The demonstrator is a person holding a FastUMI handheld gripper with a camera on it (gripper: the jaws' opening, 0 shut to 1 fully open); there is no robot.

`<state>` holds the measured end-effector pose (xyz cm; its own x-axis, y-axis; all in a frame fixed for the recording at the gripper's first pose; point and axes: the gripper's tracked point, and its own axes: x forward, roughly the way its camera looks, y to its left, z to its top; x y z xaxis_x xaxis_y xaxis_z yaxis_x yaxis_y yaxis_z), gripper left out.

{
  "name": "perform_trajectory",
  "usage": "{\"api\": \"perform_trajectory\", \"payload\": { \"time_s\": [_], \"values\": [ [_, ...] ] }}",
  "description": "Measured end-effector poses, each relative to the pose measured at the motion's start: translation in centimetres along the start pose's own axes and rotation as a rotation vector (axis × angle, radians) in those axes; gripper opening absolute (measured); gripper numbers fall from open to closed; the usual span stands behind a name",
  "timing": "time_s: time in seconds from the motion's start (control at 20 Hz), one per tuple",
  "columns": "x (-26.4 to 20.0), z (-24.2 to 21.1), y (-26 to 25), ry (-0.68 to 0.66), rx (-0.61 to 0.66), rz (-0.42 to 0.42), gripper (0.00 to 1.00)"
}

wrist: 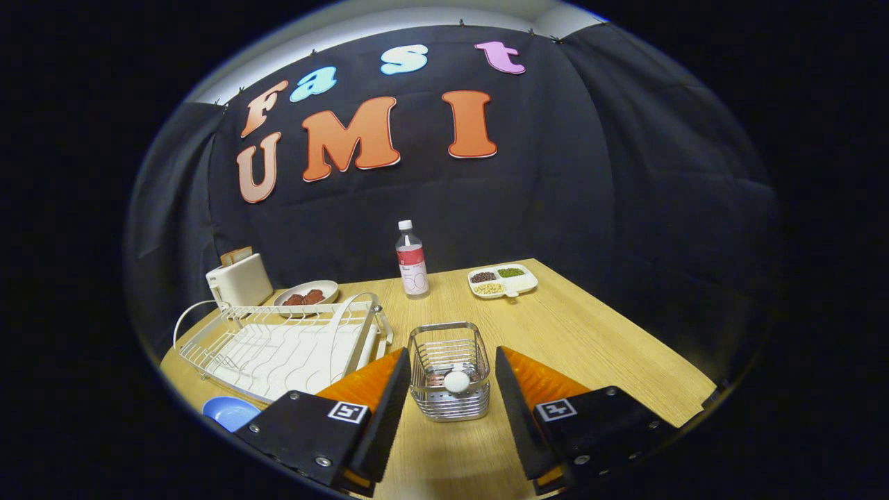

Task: Take the plate from the dish rack, then take the spoon from the basket and place it into the plate.

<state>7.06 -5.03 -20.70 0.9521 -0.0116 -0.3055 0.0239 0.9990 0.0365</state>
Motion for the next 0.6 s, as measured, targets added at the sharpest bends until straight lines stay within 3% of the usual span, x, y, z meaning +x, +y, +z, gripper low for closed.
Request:
{"api": "perform_trajectory", "payload": {
  "time_s": [0.1, 0.15, 0.25, 0.45, 0.6],
  "values": [
    [0.6, -0.6, -0.4, 0.023, 0.008, -0.007, 0.53],
    [0.8, -0.7, -0.3, 0.033, 0.017, -0.008, 0.37],
    [1.1, -1.1, -0.2, 0.047, 0.022, 0.002, 0.18],
    [1.1, -0.6, 0.0, 0.031, 0.006, 0.016, 0.05],
    [0.9, 0.2, 0.0, 0.017, 0.016, 0.011, 0.05]
  ]
}}
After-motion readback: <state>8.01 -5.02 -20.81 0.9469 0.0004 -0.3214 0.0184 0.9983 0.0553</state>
